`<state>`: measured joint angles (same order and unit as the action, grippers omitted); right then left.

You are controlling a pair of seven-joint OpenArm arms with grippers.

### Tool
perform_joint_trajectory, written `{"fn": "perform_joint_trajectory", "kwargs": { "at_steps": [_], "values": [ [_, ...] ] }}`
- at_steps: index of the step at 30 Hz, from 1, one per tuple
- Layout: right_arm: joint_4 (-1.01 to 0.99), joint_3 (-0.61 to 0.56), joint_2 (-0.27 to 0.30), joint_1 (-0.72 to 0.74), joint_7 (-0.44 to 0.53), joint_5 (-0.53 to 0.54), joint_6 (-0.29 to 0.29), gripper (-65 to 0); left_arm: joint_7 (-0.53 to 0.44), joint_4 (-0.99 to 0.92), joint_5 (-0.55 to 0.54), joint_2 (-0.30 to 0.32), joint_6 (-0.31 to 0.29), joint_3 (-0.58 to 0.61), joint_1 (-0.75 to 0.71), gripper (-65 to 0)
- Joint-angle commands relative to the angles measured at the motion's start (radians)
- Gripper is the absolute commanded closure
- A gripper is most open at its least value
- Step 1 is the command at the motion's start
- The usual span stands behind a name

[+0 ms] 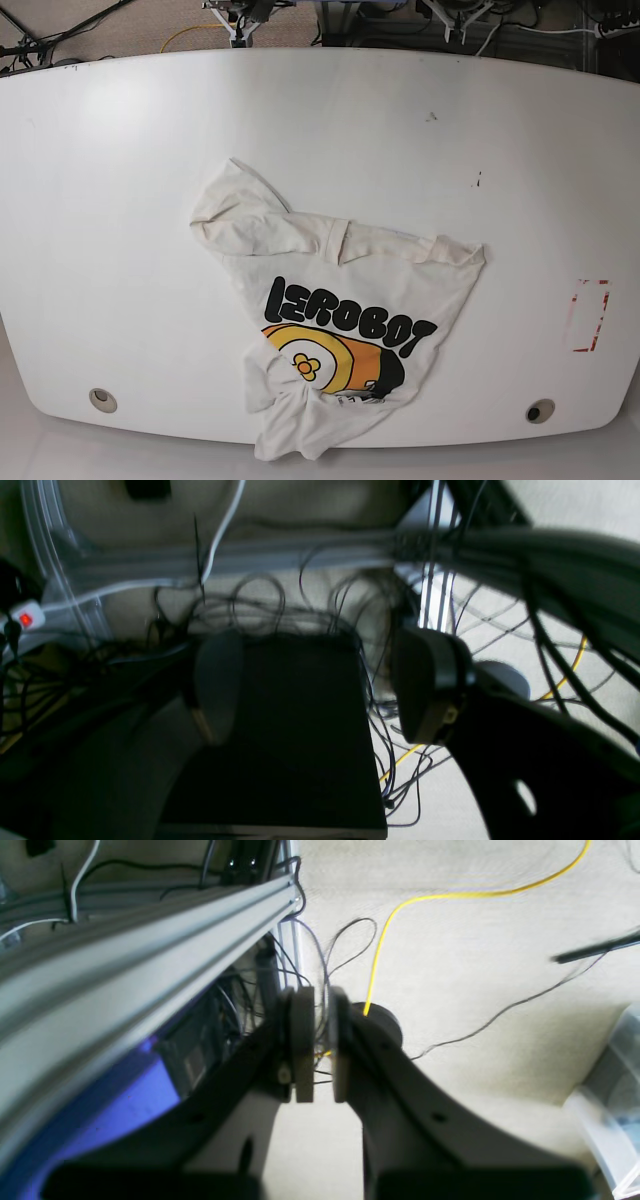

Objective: Fold the T-shirt properly

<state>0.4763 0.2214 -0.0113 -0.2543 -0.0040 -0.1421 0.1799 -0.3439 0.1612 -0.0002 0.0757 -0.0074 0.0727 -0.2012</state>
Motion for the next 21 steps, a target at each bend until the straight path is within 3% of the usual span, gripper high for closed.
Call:
{"fn": "perform_joint_trajectory", "kwargs": {
  "at_steps": [1, 14, 21],
  "values": [
    [0.066, 0.0, -0.014, -0.033, -0.004, 0.003, 0.0, -5.1, -0.01, 0.045, -0.001, 0.005, 0.002, 0.002, -0.033, -43.2],
    [0.238, -0.003, -0.017, -0.196, -0.004, 0.003, 0.007, -5.1, -0.008, 0.455, 0.004, 0.023, 0.002, 0.0, -0.314, -43.2],
    [0.405, -0.093, -0.014, -0.319, -0.004, 0.005, 0.002, -5.1, -0.008, 0.61, -0.001, 0.039, 0.002, -0.003, -0.436, -43.1]
  ]
}}
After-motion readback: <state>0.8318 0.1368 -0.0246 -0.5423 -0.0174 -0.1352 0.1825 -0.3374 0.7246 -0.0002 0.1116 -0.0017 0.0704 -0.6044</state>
